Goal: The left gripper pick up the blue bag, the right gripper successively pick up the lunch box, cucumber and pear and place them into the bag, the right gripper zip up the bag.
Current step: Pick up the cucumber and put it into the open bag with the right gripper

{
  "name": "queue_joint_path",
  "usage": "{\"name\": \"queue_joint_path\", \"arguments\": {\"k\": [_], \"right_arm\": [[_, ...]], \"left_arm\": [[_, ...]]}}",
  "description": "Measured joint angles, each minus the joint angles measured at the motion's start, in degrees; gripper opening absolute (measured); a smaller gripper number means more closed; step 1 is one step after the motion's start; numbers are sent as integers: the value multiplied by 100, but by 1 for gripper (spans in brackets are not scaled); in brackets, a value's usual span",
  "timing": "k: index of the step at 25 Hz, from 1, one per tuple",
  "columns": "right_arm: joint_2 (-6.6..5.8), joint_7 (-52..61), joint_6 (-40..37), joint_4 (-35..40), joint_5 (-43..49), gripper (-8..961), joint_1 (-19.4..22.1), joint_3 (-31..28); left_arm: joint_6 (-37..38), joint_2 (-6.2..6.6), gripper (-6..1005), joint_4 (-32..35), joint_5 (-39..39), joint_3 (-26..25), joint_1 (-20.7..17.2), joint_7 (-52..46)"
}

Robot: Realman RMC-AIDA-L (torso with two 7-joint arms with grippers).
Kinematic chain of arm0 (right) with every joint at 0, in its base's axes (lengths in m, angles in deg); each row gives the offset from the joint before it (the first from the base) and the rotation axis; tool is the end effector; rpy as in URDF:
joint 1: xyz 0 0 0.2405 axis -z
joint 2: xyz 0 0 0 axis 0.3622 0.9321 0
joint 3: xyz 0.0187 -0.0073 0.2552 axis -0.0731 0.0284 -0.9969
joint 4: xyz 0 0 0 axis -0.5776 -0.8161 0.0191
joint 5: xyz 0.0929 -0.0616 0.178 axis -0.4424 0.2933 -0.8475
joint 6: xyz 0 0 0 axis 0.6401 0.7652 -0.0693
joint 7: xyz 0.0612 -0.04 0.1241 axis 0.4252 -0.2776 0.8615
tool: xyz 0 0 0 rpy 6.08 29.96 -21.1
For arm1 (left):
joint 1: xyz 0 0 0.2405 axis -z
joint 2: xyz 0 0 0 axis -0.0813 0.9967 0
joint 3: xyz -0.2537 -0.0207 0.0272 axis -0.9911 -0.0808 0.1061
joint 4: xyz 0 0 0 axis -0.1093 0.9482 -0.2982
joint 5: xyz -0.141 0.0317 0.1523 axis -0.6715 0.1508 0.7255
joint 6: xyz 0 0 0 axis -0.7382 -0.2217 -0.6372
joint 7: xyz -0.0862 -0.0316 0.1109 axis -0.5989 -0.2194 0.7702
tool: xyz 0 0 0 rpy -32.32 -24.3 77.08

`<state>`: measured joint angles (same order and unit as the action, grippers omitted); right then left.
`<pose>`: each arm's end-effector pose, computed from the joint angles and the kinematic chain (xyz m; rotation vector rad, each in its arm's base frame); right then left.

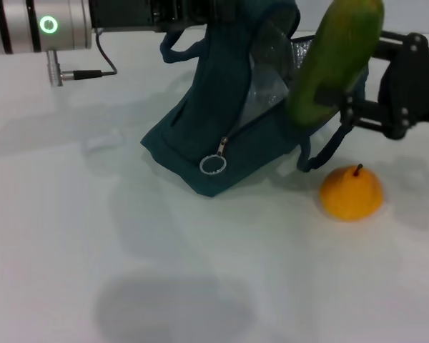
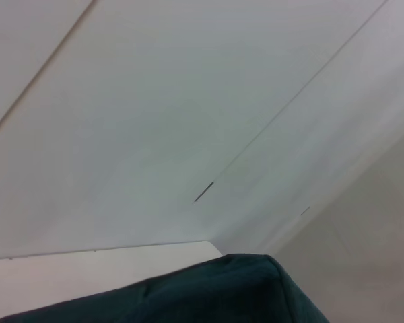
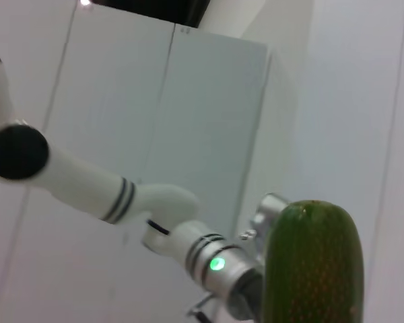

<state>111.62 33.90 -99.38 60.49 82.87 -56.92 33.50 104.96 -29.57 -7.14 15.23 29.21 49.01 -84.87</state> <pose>0.1847 0.3431 0.0296 -2.5730 -0.2511 1.1723 -0.1693 0.4116 0.0342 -2.5727 -1.3157 -0.9712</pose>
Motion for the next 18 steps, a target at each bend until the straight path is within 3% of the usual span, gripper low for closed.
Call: {"name": "queue_joint_path", "arguments": {"k": [9, 18], "right_arm": [[-1, -1291, 213, -144, -1224, 571, -49, 745], [7, -1959, 1121, -539, -1691, 571, -139, 1698]], "left_arm": [[1, -73, 54, -22, -155, 2, -135, -52], [15, -104, 53, -4, -166, 24, -135, -115]]}}
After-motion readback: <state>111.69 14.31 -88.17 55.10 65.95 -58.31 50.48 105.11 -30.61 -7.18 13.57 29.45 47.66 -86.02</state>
